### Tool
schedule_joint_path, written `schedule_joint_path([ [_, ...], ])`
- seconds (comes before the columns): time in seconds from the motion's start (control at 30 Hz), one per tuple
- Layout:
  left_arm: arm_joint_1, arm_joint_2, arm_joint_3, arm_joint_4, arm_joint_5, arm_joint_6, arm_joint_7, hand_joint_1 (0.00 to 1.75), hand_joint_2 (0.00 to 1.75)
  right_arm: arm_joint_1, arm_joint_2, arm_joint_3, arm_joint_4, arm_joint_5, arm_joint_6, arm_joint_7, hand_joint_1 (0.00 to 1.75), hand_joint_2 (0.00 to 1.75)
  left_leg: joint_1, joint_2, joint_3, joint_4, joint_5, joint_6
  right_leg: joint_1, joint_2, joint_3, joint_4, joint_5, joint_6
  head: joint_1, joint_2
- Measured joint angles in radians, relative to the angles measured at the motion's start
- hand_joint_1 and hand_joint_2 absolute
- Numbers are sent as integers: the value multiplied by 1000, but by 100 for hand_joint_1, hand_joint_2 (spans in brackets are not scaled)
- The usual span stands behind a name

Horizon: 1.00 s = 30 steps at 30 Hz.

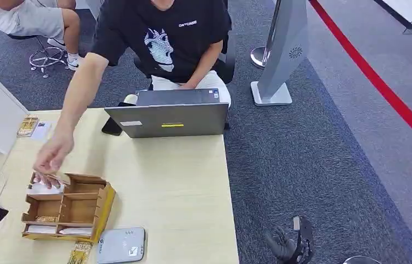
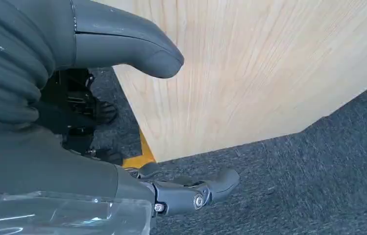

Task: Pass the card to the sensor for recognition and then transmit it.

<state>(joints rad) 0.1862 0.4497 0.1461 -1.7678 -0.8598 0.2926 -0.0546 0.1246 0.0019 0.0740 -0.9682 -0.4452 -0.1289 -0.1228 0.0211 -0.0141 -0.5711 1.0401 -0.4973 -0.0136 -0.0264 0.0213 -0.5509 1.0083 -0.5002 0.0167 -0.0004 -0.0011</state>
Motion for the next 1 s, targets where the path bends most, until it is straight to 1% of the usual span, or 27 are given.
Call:
schedule_joint_path([
  [0.23,7,-5,5,1,-3,11,-9,0,175,0,0,1,0,0,-1,0,0,175,0,0,0,0,0,0,0,0,0,0,0,0,0,0],
  [0.27,9,-8,8,1,2,21,-19,0,175,-1,0,2,0,0,-1,0,0,175,0,0,0,0,0,0,0,0,0,0,0,0,0,0],
  [0.33,14,-32,21,0,52,93,-78,0,175,-1,0,3,2,-4,-4,0,0,175,0,0,0,0,0,0,0,0,0,0,0,0,0,0],
  [0.37,23,-59,34,-14,106,163,-136,0,175,-1,0,7,3,-11,-6,0,0,175,0,0,0,0,0,0,0,0,0,0,0,0,0,0],
  [0.4,34,-85,45,-31,155,212,-183,0,175,-1,0,11,4,-21,-10,0,0,175,0,0,0,0,0,0,0,1,0,0,0,0,0,0],
  [0.47,67,-154,68,-88,285,288,-278,0,175,-1,0,21,6,-36,-19,-3,0,175,0,0,0,0,-1,1,0,0,0,-1,0,0,0,0],
  [0.5,87,-193,80,-125,364,313,-331,0,175,-1,0,27,6,-42,-24,-3,0,175,0,0,-1,0,-1,1,0,1,0,-1,0,0,0,0],
  [0.53,111,-247,94,-175,435,339,-390,0,175,0,0,34,7,-46,-30,-5,0,175,-1,0,0,0,-2,2,-1,1,0,-1,0,1,0,0],
  [0.57,137,-284,106,-219,475,351,-434,0,175,0,0,41,7,-54,-39,-6,0,175,-1,1,0,0,-2,2,-1,1,0,-2,0,1,0,0],
  [0.63,186,-356,129,-300,543,346,-483,0,175,2,-2,52,6,-61,-51,-8,0,175,-1,1,-1,0,-2,3,-1,0,0,-2,0,1,0,0],
  [0.67,205,-391,143,-336,571,340,-494,0,175,5,-3,56,3,-67,-56,-9,0,175,-1,0,-1,0,-2,3,-1,0,0,-3,-1,1,1,0],
  [0.73,232,-447,173,-391,593,322,-506,0,175,8,-4,63,-1,-74,-57,-9,0,175,-1,0,0,0,-2,3,-1,-1,0,-3,-1,1,0,0],
  [0.8,241,-482,195,-420,623,300,-507,0,175,9,-6,71,-4,-76,-60,-13,0,175,-1,0,0,0,-2,3,-1,-1,0,-3,-1,1,0,0],
  [0.83,242,-509,210,-436,672,275,-497,0,175,11,-8,73,-8,-82,-67,-15,0,175,-1,0,0,0,-2,3,-1,-1,1,-2,-1,1,0,0],
  [0.87,241,-541,233,-452,719,237,-481,0,175,14,-9,75,-14,-90,-74,-16,0,175,-1,0,0,0,-2,3,-1,-1,2,-2,-1,1,0,0],
  [0.93,234,-629,329,-475,799,151,-429,0,175,29,-13,77,-29,-105,-82,-17,0,175,0,0,0,0,-2,3,0,-1,2,-2,-1,1,0,0],
  [0.97,235,-658,379,-477,842,152,-396,0,175,36,-15,77,-36,-113,-88,-18,0,175,0,0,0,0,-2,3,0,-1,2,-2,0,1,0,0],
  [1.0,237,-678,418,-477,896,170,-360,0,175,44,-17,77,-42,-113,-88,-17,0,175,-1,0,1,0,-2,3,0,0,2,-2,0,1,0,0],
])
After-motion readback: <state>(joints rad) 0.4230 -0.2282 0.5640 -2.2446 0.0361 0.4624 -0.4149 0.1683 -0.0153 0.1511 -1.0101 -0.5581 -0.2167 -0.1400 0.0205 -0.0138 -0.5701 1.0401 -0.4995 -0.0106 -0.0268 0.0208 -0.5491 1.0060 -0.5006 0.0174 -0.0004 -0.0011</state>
